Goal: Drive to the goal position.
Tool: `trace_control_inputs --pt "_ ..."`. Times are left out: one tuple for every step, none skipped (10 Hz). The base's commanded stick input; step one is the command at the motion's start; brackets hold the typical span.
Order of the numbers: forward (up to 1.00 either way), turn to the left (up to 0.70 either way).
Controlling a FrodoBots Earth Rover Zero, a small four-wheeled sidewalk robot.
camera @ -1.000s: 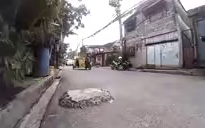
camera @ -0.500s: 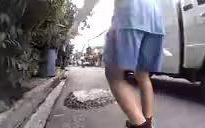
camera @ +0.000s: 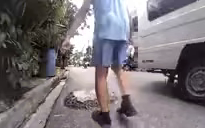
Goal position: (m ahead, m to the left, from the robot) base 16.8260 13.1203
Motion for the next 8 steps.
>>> trace_control_inputs --pt "0.00 0.45" --pt "0.18 0.42" --pt "1.00 0.27" --pt "1.00 0.27" --pt "1.00 0.27" --pt "1.00 0.27" --pt "0.80 0.22" --pt "0.00 0.00"
